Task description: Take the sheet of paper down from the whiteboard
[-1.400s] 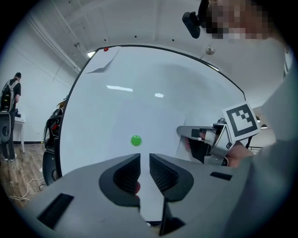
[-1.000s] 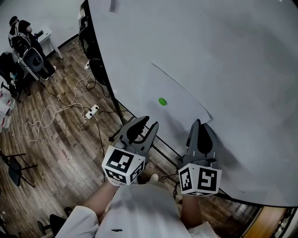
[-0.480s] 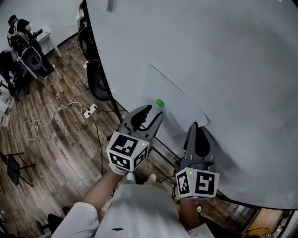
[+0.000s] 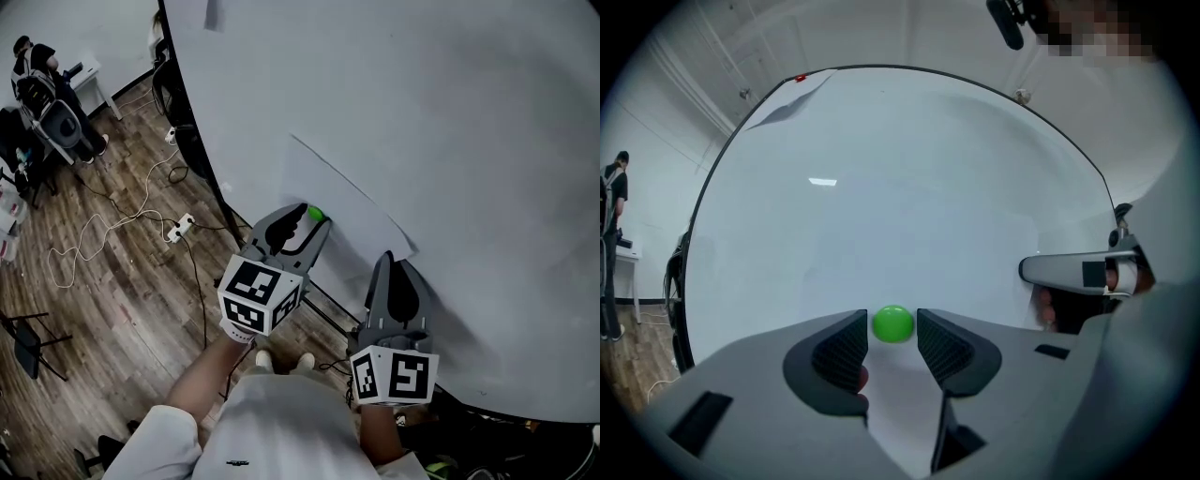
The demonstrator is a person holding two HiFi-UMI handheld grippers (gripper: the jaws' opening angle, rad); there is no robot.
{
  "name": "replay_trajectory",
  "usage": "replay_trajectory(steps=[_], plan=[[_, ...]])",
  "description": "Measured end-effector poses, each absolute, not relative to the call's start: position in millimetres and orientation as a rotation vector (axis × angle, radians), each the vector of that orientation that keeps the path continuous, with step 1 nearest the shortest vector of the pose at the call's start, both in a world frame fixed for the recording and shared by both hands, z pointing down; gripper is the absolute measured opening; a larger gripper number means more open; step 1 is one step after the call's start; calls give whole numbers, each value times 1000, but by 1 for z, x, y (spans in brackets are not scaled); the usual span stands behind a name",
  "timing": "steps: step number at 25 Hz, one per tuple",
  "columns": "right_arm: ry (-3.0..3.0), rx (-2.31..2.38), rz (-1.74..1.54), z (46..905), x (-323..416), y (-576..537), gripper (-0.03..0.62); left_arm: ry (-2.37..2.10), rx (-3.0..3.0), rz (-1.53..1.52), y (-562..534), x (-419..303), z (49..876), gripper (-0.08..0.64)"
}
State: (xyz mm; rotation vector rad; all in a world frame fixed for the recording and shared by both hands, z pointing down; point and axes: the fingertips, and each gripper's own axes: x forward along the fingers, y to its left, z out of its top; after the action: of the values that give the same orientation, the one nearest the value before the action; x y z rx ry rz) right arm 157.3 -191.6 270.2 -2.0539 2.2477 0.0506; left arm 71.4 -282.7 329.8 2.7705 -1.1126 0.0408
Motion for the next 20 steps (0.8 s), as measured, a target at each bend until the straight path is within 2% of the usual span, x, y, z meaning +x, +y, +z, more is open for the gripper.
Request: replay_trajectory(steps=[8, 20], plan=[[2246, -2055, 55, 268, 158, -188, 11, -1099, 2783, 40, -279, 73, 328, 128], [2239, -2080, 69, 262, 159, -184, 9, -1125, 2761, 48, -269, 66, 322, 126]])
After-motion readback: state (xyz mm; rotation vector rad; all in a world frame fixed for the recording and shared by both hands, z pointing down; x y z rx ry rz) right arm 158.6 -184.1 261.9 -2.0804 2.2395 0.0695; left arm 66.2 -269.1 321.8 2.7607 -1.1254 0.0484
